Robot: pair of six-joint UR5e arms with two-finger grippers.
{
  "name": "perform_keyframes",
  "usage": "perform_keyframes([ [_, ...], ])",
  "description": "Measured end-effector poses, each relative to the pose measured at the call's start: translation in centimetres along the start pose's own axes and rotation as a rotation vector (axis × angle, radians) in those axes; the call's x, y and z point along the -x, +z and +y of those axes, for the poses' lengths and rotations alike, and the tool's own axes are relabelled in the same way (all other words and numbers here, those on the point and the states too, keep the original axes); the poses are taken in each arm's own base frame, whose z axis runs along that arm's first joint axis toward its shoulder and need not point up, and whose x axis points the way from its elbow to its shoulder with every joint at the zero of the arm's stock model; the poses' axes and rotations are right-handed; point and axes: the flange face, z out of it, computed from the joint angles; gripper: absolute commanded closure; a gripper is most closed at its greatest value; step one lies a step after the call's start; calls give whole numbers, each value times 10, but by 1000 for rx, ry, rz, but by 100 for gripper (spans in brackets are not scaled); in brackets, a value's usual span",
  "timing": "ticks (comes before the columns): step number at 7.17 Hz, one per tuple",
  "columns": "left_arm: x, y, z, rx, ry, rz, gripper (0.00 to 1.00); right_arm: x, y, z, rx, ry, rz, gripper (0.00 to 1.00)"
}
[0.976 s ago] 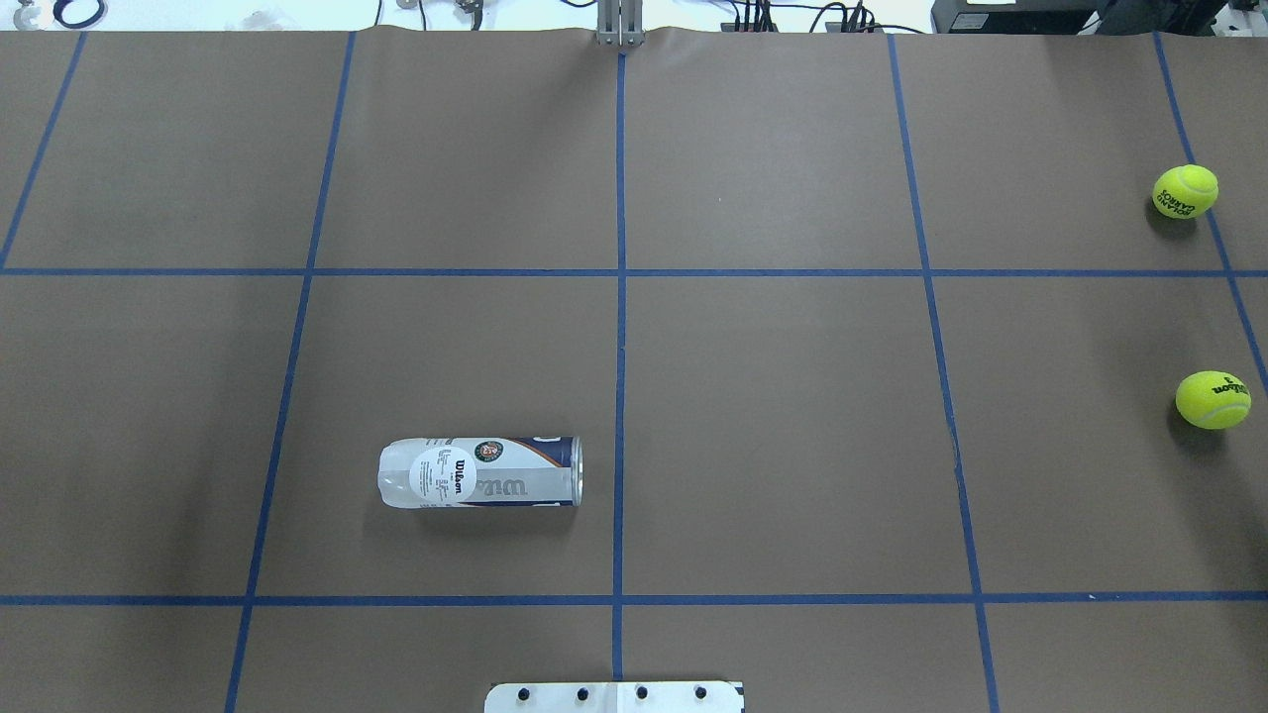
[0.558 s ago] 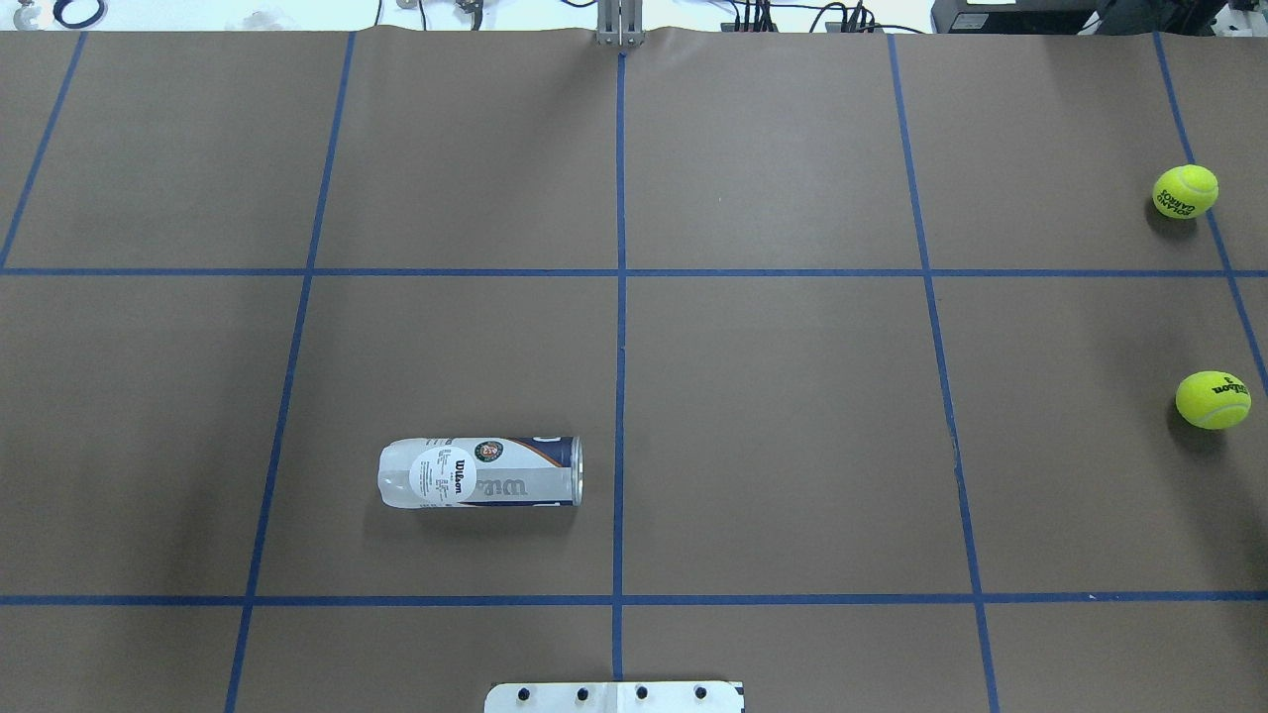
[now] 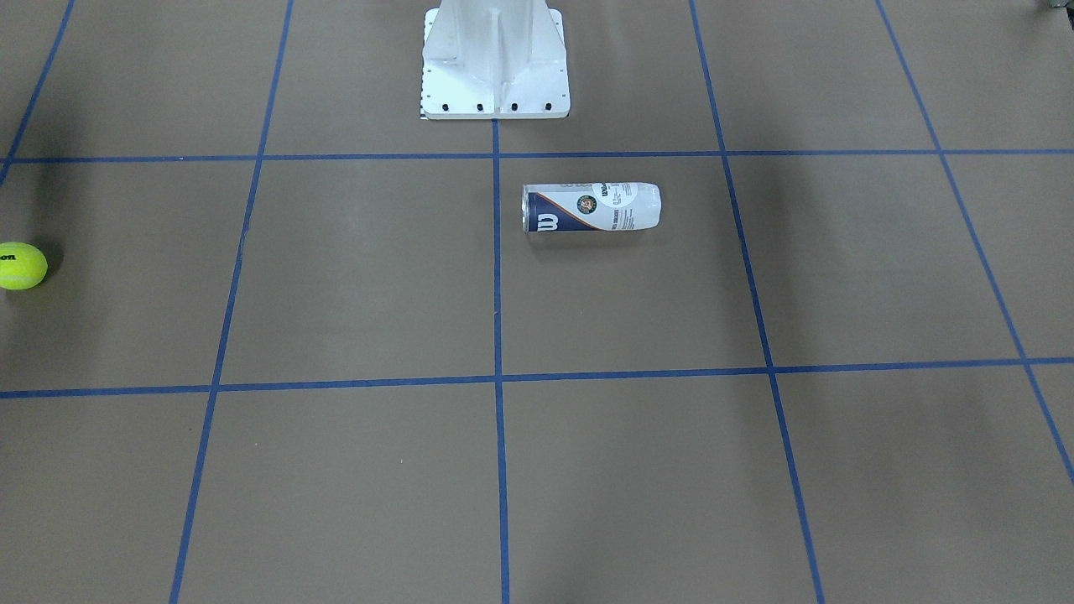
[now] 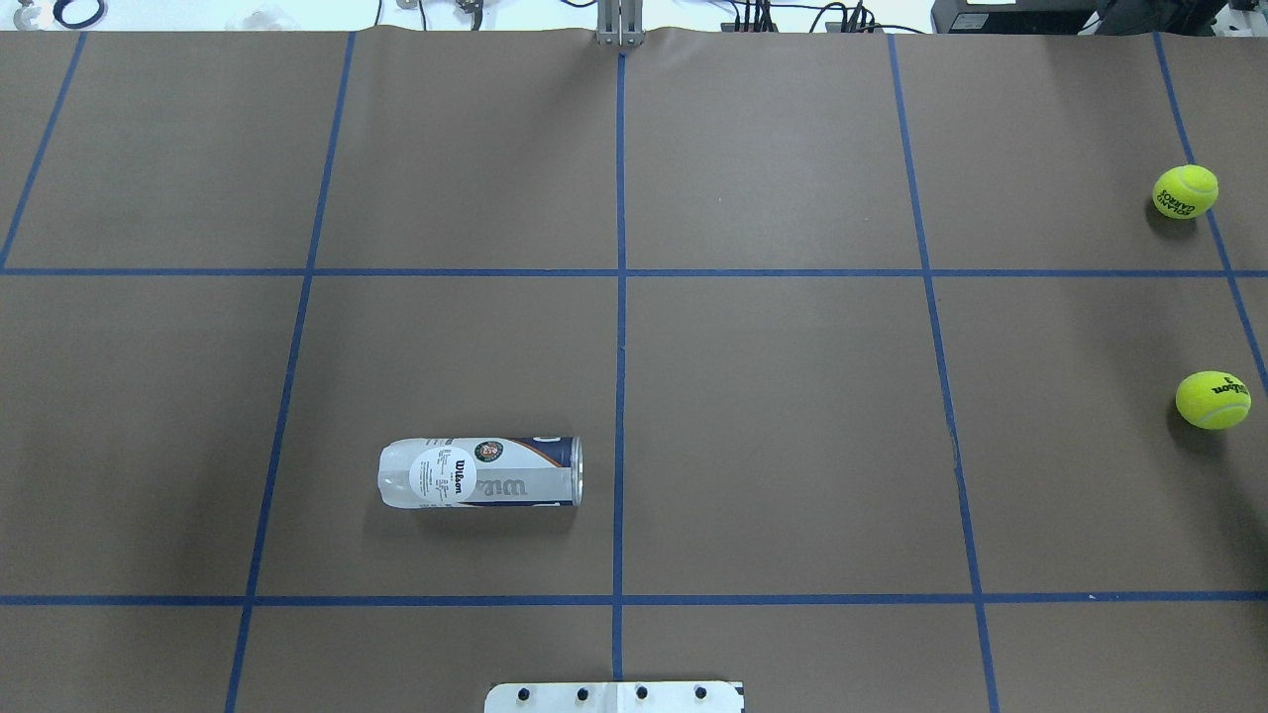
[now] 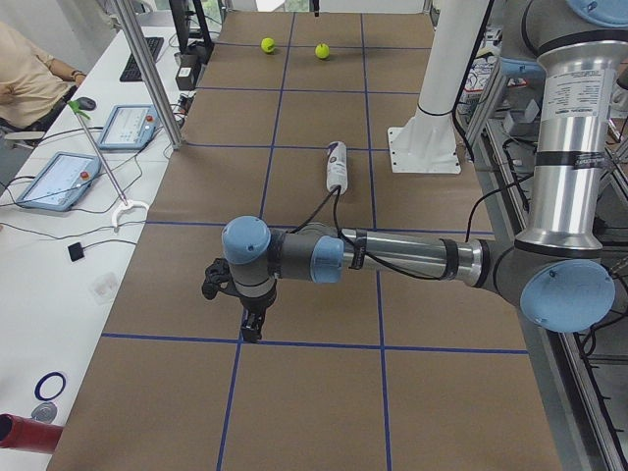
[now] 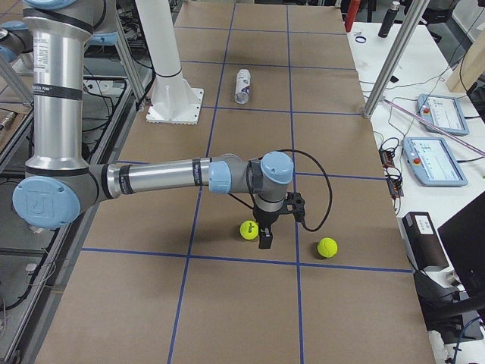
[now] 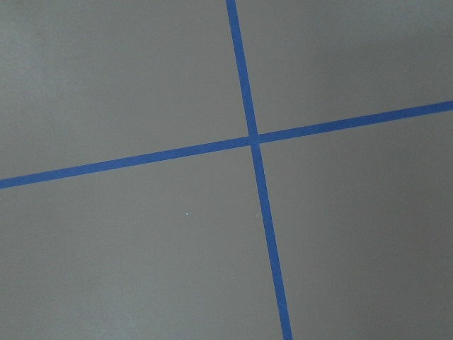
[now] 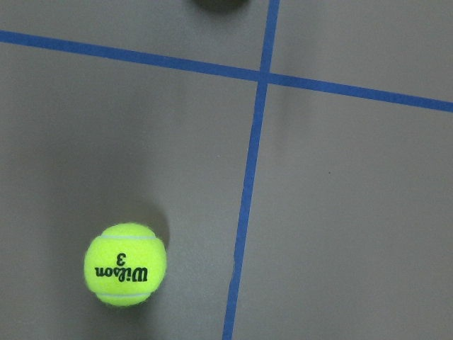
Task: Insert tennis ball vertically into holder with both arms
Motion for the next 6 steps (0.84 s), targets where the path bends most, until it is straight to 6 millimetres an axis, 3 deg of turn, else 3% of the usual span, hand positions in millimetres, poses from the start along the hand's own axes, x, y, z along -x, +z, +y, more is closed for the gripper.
perform_keyframes([
  [2, -6, -5, -7, -15, 11, 9, 0, 7, -8, -11, -19, -20, -2, 0],
  [4, -27, -17, -22, -106, 110, 50, 1, 15, -18, -20, -38, -36, -4, 0],
  [5, -52, -18, -38, -160, 213, 58, 1, 17, -20, -23, -43, -38, -4, 0],
  [6, -93, -15, -61, -217, 353, 70, 1, 18, -21, -24, -46, -38, -4, 0],
])
